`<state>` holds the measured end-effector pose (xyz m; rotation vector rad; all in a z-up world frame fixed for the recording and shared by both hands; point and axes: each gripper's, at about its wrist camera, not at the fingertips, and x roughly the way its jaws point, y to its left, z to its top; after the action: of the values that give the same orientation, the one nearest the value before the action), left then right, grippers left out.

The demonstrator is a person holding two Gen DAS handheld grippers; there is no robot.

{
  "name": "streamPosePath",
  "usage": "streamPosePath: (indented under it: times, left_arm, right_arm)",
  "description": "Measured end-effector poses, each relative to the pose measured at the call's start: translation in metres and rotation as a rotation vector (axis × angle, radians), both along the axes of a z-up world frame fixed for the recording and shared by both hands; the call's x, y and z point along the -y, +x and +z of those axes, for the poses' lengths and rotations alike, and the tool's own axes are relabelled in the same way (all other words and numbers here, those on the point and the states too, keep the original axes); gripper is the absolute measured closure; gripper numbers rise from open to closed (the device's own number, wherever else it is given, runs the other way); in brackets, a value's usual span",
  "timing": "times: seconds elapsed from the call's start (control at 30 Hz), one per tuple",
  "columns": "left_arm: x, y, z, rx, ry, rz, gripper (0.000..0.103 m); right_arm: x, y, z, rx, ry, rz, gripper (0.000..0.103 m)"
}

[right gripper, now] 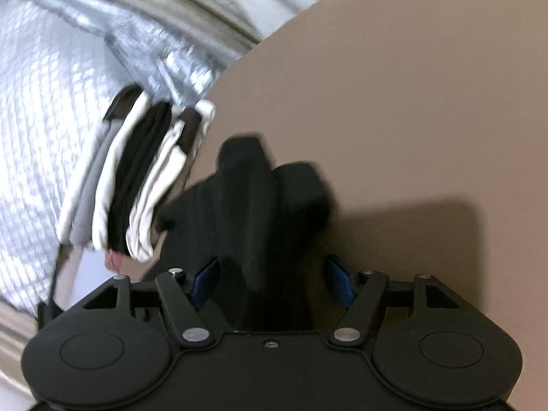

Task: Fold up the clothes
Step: 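Grasp the folded black shirt with both grippers from opposite sides, then lift the folded shirt with both grippers and place it on the clothes stack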

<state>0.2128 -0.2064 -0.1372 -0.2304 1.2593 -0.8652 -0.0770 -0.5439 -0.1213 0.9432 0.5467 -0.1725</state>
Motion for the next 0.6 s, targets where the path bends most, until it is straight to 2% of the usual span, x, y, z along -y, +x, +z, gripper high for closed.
streamPosePath:
  times: [0.03,0.07,0.1,0.17,0.2,0.27,0.33,0.37,0.47,0.6]
  left_arm:
    - [0.007,-0.002,0.002,0.037,-0.012,-0.023,0.031]
    - [0.014,-0.005,0.003,0.062,-0.010,-0.056,0.072]
    - [0.017,-0.010,0.008,0.102,-0.001,-0.066,0.076]
    - [0.021,-0.021,0.019,0.186,0.018,-0.078,0.080]
    - [0.021,-0.030,0.030,0.261,0.029,-0.083,0.082]
    - [0.015,-0.044,0.055,0.348,0.001,-0.080,0.082]
    - [0.004,-0.053,0.082,0.399,-0.059,-0.052,0.083]
    - [-0.002,-0.057,0.095,0.446,-0.073,-0.033,0.083]
    - [-0.029,-0.059,0.135,0.575,-0.103,0.055,0.083]
    - [-0.079,-0.037,0.200,0.642,-0.223,0.225,0.083]
  right_arm:
    - [-0.005,0.007,0.001,0.013,-0.048,0.012,0.053]
    - [-0.009,0.015,0.004,0.014,-0.089,0.026,0.082]
    - [-0.013,0.022,0.008,0.012,-0.139,0.037,0.083]
    - [-0.034,0.029,0.033,-0.012,-0.330,0.066,0.084]
    - [-0.046,0.032,0.047,-0.021,-0.427,0.088,0.085]
    - [-0.068,0.039,0.076,-0.024,-0.573,0.128,0.085]
    - [-0.087,0.048,0.105,-0.020,-0.719,0.163,0.085]
    - [-0.094,0.055,0.121,-0.007,-0.774,0.176,0.086]
    - [-0.103,0.081,0.176,0.083,-0.851,0.230,0.086]
    - [-0.129,0.142,0.256,0.205,-0.982,0.359,0.086]
